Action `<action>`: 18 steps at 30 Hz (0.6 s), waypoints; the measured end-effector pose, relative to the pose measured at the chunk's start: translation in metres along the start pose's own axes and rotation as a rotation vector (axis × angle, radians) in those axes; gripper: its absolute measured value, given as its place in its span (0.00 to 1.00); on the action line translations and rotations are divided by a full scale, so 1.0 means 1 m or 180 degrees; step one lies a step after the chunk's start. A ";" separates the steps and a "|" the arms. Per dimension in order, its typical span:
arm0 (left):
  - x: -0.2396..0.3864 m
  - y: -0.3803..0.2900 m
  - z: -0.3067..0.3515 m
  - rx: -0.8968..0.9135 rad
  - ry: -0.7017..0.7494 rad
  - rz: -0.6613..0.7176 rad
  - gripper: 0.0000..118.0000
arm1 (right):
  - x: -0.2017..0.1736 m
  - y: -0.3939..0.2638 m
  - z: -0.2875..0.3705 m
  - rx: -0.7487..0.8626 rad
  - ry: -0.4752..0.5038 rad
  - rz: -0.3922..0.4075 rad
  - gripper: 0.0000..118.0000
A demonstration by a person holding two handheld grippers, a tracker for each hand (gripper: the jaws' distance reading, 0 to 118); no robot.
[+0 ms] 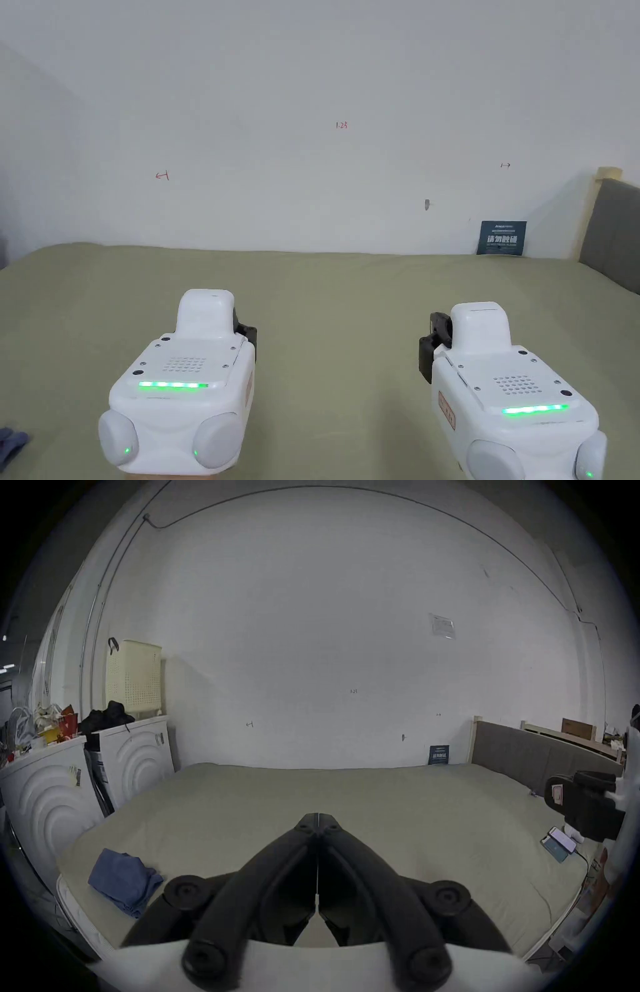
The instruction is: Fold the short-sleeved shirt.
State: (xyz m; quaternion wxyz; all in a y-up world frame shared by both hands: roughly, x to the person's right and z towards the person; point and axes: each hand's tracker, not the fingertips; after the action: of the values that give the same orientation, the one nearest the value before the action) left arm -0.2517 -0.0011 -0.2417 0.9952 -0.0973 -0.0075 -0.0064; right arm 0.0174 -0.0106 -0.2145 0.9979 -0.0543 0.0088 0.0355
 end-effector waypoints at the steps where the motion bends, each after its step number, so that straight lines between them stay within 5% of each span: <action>1: 0.000 0.001 0.000 0.0005 -0.0002 0.0003 0.01 | -0.002 0.000 0.000 0.0009 -0.0001 0.0005 0.00; 9: -0.004 0.007 0.000 0.0008 -0.0020 -0.0067 0.05 | -0.003 0.003 -0.005 0.0056 -0.0106 -0.0081 0.06; 10: -0.004 0.007 -0.001 0.0014 0.0012 -0.0083 0.14 | -0.002 0.003 -0.004 0.0073 -0.0147 -0.0083 0.19; 11: -0.005 0.007 -0.002 0.0001 0.0084 -0.0138 0.34 | -0.002 0.005 -0.004 0.0077 -0.0173 -0.0094 0.45; 12: -0.004 0.008 -0.004 -0.0046 0.0119 -0.0173 0.80 | -0.001 0.006 -0.006 0.0061 -0.0167 -0.0118 0.88; 13: -0.006 0.007 -0.007 -0.0095 0.0077 -0.0147 1.00 | 0.000 0.007 -0.009 0.0012 -0.0151 -0.0145 0.99; 18: -0.003 0.007 -0.002 0.0056 0.0143 0.0023 1.00 | -0.002 0.016 -0.002 0.0102 -0.0126 -0.0139 1.00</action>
State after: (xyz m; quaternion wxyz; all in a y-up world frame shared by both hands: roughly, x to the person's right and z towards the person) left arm -0.2549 0.0053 -0.2453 0.9960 -0.0885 0.0151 -0.0049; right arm 0.0147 0.0045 -0.2179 0.9991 -0.0378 -0.0116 0.0147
